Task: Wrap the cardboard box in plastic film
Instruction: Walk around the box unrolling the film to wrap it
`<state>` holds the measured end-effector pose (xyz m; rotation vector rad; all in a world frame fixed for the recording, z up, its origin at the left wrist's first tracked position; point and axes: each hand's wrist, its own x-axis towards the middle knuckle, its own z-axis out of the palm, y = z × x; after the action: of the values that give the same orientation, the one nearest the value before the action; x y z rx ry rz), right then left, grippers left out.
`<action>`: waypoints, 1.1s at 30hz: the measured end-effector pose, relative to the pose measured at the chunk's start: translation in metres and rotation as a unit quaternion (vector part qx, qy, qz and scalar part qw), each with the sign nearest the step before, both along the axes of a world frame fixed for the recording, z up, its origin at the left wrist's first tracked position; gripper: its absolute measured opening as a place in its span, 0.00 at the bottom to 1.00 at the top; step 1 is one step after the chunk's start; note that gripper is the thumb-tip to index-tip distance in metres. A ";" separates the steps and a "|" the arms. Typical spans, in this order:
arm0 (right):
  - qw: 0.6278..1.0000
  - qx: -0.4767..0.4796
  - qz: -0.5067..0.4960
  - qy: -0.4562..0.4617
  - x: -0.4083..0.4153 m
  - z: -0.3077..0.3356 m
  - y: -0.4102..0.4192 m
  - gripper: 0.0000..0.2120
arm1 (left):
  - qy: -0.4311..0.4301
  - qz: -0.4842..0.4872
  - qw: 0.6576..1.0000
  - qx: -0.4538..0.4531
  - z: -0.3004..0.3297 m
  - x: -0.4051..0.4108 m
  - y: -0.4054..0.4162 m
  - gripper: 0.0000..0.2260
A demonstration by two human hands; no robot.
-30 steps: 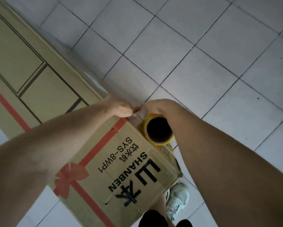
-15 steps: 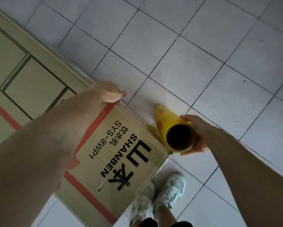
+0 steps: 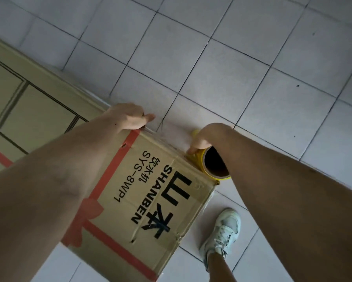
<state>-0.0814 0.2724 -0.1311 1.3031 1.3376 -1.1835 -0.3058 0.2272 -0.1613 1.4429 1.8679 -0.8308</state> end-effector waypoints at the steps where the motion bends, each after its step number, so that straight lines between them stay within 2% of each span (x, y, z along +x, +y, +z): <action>1: 0.999 0.000 -0.028 0.024 0.006 0.005 -0.001 0.37 | 0.001 -0.001 1.000 0.006 -0.001 0.000 0.000 0.34; 4: 0.984 0.023 -0.171 0.039 0.044 0.023 -0.004 0.27 | 0.003 0.006 1.000 0.017 -0.006 -0.004 -0.003 0.32; 8: 0.930 0.025 -0.368 0.010 0.097 0.031 -0.028 0.29 | -0.001 0.006 1.000 0.006 -0.014 -0.012 -0.004 0.34; 10: 0.877 0.012 -0.481 -0.011 0.124 0.025 -0.049 0.32 | -0.012 0.026 1.000 -0.013 -0.018 -0.016 -0.005 0.38; 12: 0.821 -0.005 -0.571 -0.022 0.148 0.018 -0.075 0.31 | -0.009 0.020 0.999 -0.029 -0.018 -0.016 -0.004 0.39; 14: 0.770 -0.046 -0.635 -0.039 0.161 0.006 -0.104 0.30 | 0.012 -0.022 0.999 -0.030 -0.014 -0.012 -0.001 0.35; 16: 0.706 -0.112 -0.698 -0.034 0.163 -0.002 -0.133 0.32 | 0.037 -0.068 0.996 -0.041 -0.008 -0.002 0.001 0.36; 18: 0.663 -0.141 -0.735 -0.029 0.161 -0.009 -0.152 0.31 | 0.020 -0.087 0.995 -0.053 0.000 0.016 0.003 0.40; 19: 0.664 -0.128 -0.735 -0.041 0.161 -0.011 -0.156 0.30 | -0.006 -0.089 0.994 -0.056 0.004 0.031 0.003 0.41; 23: 0.752 -0.012 -0.655 -0.072 0.156 0.001 -0.147 0.15 | -0.155 -0.121 0.974 -0.109 0.019 0.124 -0.014 0.36; 25: 0.773 -0.017 -0.631 -0.066 0.148 0.007 -0.143 0.20 | -0.196 -0.126 0.962 -0.144 0.025 0.167 -0.033 0.35; 26: 0.768 -0.040 -0.637 -0.051 0.144 0.010 -0.143 0.25 | -0.199 -0.123 0.961 -0.150 0.025 0.181 -0.042 0.35; 29: 0.706 -0.089 -0.702 -0.009 0.145 0.007 -0.154 0.42 | -0.163 -0.108 0.975 -0.108 0.026 0.196 -0.057 0.37; 31: 0.650 -0.096 -0.753 0.016 0.147 0.005 -0.170 0.40 | -0.138 -0.135 0.978 -0.080 0.028 0.196 -0.062 0.41; 33: 0.574 -0.120 -0.809 0.039 0.146 0.000 -0.192 0.35 | -0.116 -0.152 0.979 -0.064 0.028 0.195 -0.064 0.42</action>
<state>0.0644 0.0802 -0.1309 2.2210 -0.5196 -2.4090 -0.1104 0.1630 -0.1329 1.6873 1.4174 -0.8659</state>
